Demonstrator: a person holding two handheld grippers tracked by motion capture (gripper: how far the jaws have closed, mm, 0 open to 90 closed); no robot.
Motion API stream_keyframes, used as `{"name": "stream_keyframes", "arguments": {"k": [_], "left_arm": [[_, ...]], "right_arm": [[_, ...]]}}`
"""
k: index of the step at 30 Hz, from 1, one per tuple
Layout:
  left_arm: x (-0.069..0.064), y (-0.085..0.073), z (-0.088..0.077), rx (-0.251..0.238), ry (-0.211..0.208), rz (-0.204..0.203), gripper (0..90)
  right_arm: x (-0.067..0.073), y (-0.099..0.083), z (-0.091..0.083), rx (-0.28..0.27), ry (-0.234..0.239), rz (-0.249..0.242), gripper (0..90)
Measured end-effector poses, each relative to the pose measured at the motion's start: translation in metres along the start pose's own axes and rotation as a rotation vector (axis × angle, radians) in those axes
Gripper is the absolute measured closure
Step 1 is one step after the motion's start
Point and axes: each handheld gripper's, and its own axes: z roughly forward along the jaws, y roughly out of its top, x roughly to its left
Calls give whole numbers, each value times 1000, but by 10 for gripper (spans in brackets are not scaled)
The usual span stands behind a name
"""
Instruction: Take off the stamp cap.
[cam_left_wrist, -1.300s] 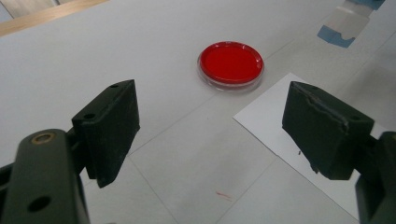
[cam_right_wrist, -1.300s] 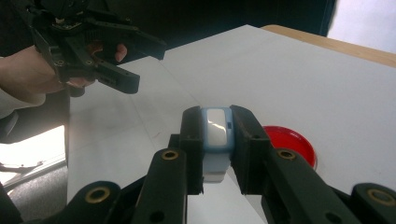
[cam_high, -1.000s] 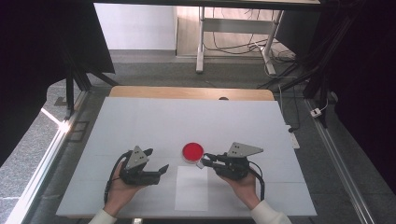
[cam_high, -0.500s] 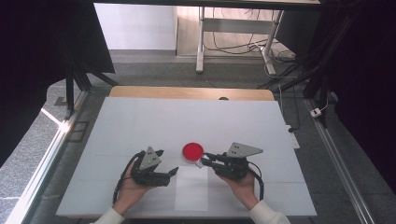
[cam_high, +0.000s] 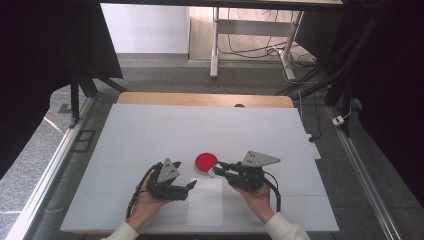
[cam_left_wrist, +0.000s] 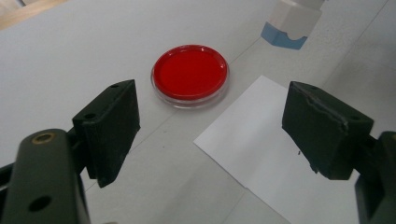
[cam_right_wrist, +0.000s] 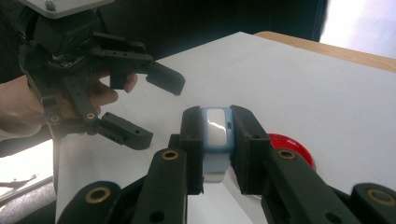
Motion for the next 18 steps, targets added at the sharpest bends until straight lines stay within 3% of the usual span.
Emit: {"name": "stream_keyframes", "arguments": {"k": [18], "left_arm": [[-16,14,14,-13,-30,30,197]], "right_arm": [[4,0,3,-9,-16,6,747]]}}
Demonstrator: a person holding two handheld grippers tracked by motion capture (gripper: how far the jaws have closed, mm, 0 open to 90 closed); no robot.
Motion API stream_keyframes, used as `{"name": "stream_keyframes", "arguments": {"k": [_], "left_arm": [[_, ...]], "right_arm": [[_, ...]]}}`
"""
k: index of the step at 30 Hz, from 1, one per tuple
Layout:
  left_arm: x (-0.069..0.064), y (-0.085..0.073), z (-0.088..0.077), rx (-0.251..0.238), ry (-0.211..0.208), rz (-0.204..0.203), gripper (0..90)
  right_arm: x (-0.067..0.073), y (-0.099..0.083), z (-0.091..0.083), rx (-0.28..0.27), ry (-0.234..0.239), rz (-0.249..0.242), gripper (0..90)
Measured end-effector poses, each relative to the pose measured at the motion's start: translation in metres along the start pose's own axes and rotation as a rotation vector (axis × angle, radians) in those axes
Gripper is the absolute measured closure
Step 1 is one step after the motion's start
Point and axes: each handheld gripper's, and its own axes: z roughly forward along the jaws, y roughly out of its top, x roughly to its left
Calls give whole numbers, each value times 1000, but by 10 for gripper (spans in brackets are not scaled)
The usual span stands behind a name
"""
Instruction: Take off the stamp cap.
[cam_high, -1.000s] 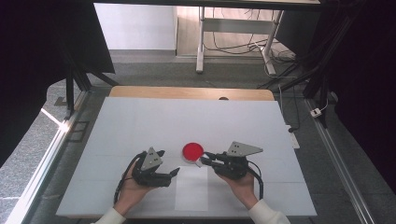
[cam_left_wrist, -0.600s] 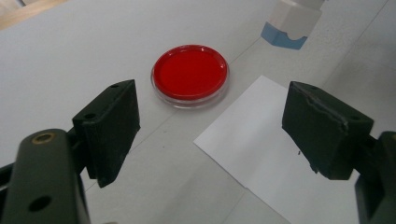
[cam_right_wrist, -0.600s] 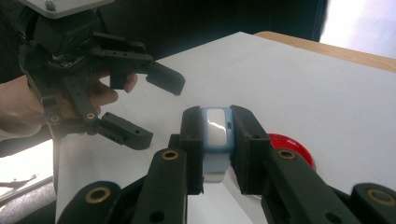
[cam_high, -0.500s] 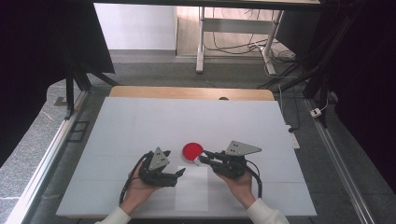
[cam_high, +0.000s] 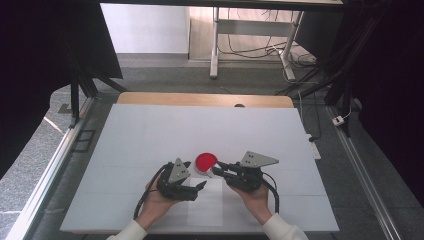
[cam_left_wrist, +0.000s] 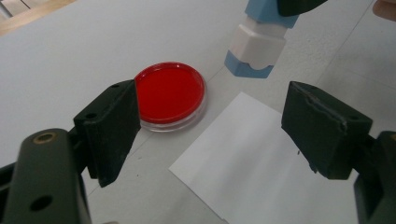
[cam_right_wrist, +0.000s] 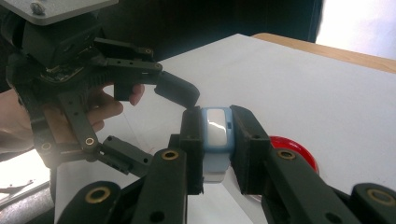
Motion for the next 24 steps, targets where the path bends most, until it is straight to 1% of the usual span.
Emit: {"name": "stream_keyframes", "arguments": {"k": [6,9,15,19,24], "left_arm": [[-5,2,6,2,-6,12,204],[-7,4,10,4,-8,17,208],[-10,5,15,11,-11,23,219],[-11,6,17,10,-9,23,229],[-12,7,20,9,-3,34,251]], "right_arm": [[0,-1,1,2,-15,13,746],[0,-1,1,0,-13,24,747],[0,-1,2,-3,-11,26,747],[1,-2,3,-3,-11,23,747],[1,-2,3,-3,-11,24,746]]}}
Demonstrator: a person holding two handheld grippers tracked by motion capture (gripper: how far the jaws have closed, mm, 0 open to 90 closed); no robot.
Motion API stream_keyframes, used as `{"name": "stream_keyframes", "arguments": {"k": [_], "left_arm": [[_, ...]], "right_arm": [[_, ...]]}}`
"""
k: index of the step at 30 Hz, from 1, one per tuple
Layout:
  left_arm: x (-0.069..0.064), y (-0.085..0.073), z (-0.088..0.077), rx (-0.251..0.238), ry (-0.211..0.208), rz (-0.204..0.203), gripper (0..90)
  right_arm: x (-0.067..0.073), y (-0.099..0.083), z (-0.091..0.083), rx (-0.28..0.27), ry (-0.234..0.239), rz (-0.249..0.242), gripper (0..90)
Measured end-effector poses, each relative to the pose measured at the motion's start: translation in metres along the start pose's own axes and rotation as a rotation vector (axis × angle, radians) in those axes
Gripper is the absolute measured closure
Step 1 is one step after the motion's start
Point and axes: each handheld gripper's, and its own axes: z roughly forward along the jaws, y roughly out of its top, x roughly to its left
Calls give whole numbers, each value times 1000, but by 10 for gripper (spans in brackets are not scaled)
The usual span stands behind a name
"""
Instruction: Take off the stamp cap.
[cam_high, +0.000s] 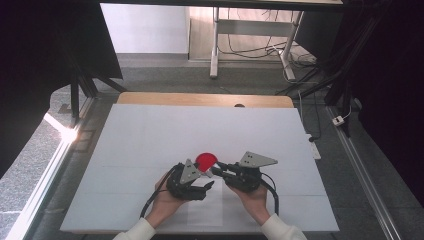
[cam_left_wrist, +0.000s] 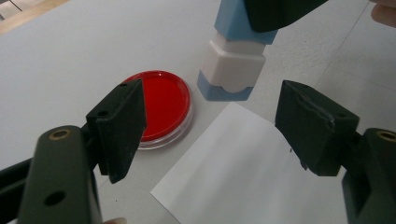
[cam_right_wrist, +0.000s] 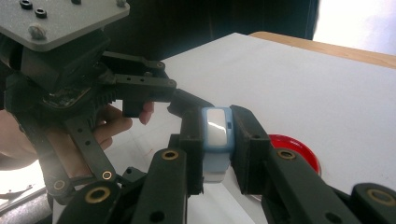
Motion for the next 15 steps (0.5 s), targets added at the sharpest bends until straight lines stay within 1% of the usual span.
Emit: {"name": "stream_keyframes", "arguments": {"k": [5,15], "left_arm": [[-1,1,2,-3,0,13,286],[-5,2,6,-5,-3,42,354]], "right_arm": [[0,0,-1,-2,-7,1,746],[-1,-1,-1,-3,-5,12,746]]}}
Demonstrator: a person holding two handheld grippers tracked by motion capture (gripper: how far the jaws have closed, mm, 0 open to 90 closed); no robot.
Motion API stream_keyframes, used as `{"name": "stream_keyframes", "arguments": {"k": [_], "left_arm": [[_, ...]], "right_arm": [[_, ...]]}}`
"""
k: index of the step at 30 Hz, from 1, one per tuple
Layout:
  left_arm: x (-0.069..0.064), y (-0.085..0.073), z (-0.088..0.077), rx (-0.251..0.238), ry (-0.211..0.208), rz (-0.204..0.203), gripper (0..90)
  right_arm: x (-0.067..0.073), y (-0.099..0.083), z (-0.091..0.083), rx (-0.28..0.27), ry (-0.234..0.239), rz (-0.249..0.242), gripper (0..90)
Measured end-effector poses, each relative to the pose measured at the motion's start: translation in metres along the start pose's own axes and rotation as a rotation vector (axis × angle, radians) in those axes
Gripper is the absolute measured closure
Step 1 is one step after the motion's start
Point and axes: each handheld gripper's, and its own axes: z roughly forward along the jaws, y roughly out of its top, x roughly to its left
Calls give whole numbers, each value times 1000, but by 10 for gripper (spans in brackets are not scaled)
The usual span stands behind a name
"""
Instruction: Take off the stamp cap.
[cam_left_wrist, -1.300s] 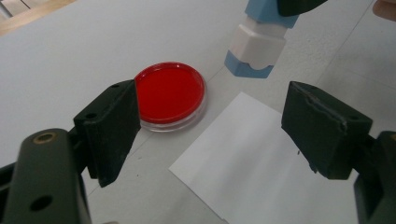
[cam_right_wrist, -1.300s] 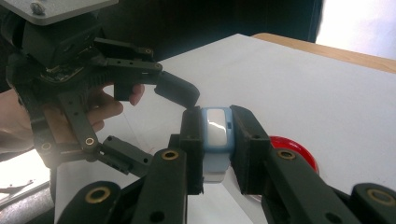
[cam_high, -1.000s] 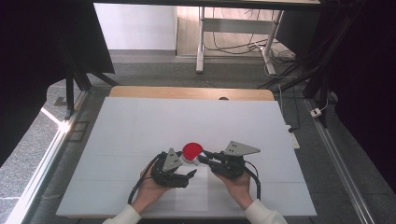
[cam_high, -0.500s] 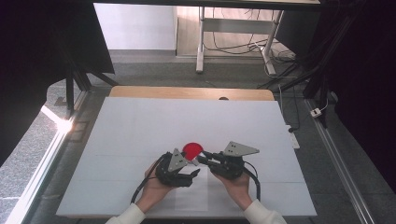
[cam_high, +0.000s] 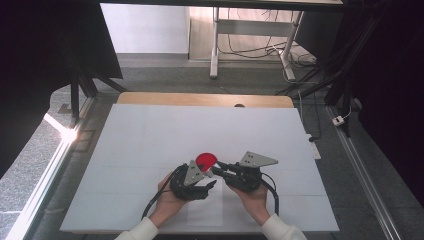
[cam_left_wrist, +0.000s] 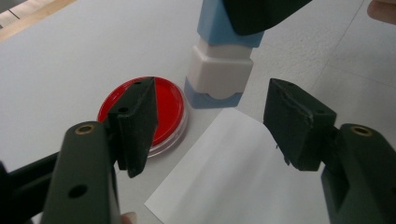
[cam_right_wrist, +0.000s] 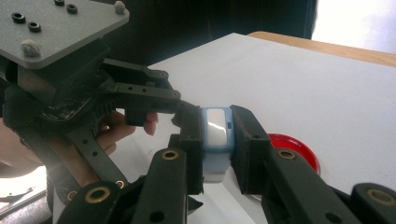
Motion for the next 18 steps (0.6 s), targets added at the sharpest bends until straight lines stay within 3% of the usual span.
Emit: {"name": "stream_keyframes", "arguments": {"k": [18], "left_arm": [[-3,1,3,3,26,40,494]], "right_arm": [[-1,0,0,-4,4,8,747]]}}
